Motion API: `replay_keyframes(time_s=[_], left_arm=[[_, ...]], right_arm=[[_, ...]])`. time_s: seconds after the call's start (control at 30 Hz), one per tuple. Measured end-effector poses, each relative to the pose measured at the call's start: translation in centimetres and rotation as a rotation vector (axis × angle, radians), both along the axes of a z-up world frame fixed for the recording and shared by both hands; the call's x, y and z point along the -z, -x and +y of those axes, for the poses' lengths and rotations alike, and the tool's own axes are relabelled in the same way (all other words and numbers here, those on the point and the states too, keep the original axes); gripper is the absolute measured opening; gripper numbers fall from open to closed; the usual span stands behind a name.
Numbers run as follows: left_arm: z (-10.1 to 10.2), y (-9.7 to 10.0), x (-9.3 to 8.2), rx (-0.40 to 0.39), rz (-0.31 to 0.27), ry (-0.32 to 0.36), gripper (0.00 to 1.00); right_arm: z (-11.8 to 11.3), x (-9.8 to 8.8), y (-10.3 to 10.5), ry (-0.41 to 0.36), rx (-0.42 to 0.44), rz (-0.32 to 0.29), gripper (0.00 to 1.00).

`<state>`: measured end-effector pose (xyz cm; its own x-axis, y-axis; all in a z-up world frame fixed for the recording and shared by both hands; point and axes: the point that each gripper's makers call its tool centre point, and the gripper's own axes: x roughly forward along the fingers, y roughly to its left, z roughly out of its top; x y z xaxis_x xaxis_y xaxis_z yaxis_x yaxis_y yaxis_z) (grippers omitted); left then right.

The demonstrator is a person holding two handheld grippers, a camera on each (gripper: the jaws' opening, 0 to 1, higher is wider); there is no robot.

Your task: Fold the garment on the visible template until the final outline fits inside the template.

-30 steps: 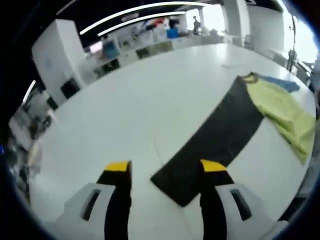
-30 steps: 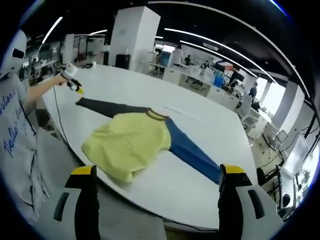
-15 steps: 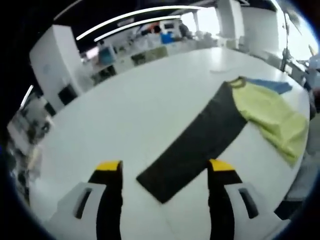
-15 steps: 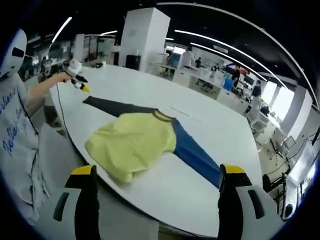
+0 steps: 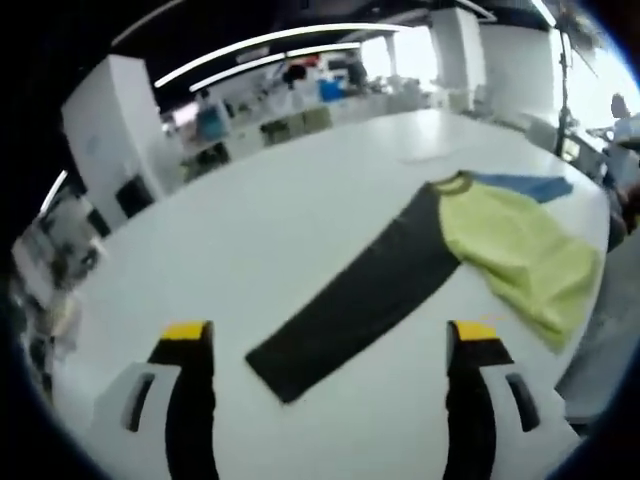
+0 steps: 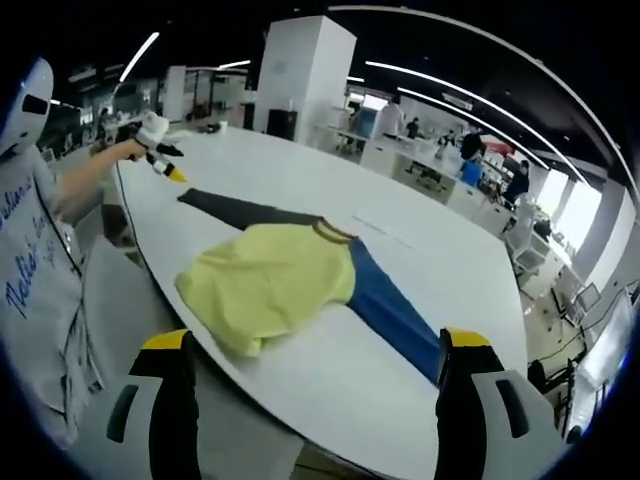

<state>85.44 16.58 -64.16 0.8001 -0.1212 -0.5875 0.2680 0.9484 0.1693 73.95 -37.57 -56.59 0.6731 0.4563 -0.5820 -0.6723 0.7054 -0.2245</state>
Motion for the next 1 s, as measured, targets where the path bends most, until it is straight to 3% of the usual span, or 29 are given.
replay_keyframes(time_s=[0.2,0.43,0.73,0.83,0.9,1.0], left_arm=[[-1.9,0.7,-0.8,0.030,0.003,-0.019,1.00],[-5.2,1.2,-2.8,0.090,-0.043,0.054,1.00],[-7.4,1.8,-4.2,0.137,-0.069,0.028,1.00],[-8.2,2.0,-4.5,0.157,-0.075,0.046,1.00],[-10.2,2.5,-5.5,0.210,-0.098,0.123,1.00],[-11.0,2.8,-6.5,0.226,-0.131,0.123,1.00]], right_arm=[[0.1,0.2,0.1,-0.003,-0.032,0.007,1.00],[-0.5,0.3,-0.1,-0.012,-0.043,0.007,1.00],[-0.5,0.5,-0.3,-0.021,-0.051,0.006,1.00],[-0.3,0.4,-0.4,-0.030,-0.049,-0.001,1.00],[-0.1,0.4,-0.4,-0.036,-0.051,0.000,1.00],[0.1,0.6,-0.1,-0.036,-0.059,0.006,1.00]])
